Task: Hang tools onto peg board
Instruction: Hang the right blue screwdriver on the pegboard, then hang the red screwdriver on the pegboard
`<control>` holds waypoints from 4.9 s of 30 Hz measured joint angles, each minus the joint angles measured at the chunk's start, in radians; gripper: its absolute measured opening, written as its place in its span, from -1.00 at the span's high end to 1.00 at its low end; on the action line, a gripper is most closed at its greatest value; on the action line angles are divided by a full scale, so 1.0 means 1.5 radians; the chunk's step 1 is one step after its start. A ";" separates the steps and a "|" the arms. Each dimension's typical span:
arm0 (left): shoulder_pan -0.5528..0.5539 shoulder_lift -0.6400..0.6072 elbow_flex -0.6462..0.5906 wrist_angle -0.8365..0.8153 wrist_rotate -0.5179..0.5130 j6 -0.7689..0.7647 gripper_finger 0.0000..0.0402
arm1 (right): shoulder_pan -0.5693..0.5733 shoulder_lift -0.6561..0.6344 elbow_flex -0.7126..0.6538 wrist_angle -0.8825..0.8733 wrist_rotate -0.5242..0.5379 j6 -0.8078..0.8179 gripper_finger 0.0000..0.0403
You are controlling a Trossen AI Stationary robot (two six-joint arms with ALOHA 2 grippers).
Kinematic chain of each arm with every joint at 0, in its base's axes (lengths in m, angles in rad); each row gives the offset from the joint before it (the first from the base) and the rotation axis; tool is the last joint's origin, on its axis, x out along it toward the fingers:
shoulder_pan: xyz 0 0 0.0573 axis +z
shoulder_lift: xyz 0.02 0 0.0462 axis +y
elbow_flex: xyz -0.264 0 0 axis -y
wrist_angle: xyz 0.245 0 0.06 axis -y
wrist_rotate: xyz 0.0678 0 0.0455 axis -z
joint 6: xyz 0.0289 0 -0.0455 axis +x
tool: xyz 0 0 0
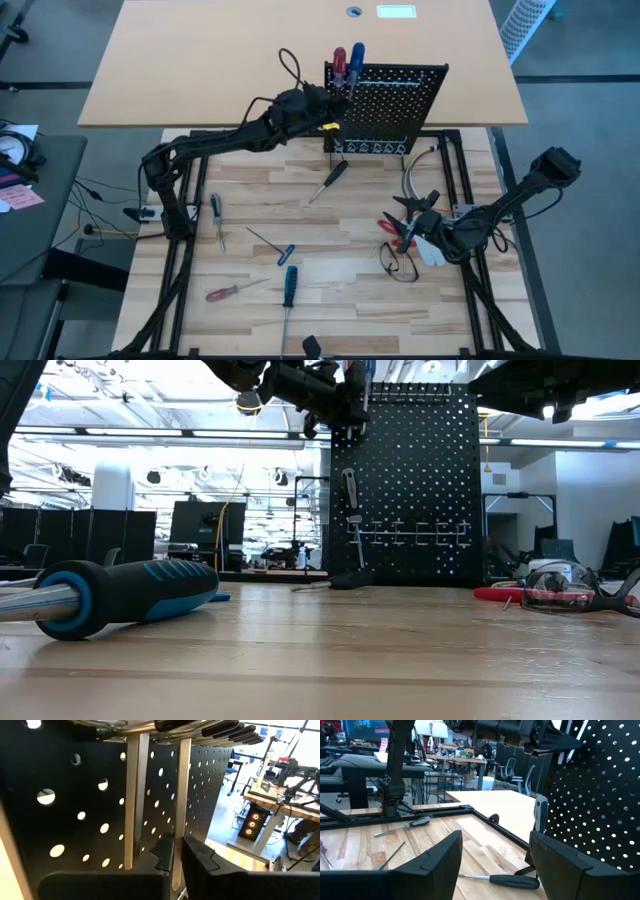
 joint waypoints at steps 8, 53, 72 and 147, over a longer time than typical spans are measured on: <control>0.000 0.000 0.000 -0.025 0.002 -0.019 0.43 | 0.000 0.000 0.000 -0.001 0.000 0.000 -0.19; -0.426 -0.005 -0.003 -0.959 -0.281 -0.167 0.17 | 0.000 0.005 0.000 -0.052 0.000 0.047 -0.19; -0.610 -0.045 -0.271 -0.644 0.096 -0.767 0.07 | -0.022 0.009 0.000 -0.050 -0.036 0.059 -0.19; -0.548 -0.022 -0.145 -0.959 0.032 -0.289 0.61 | -0.144 0.342 0.337 -0.364 -0.532 0.057 -0.19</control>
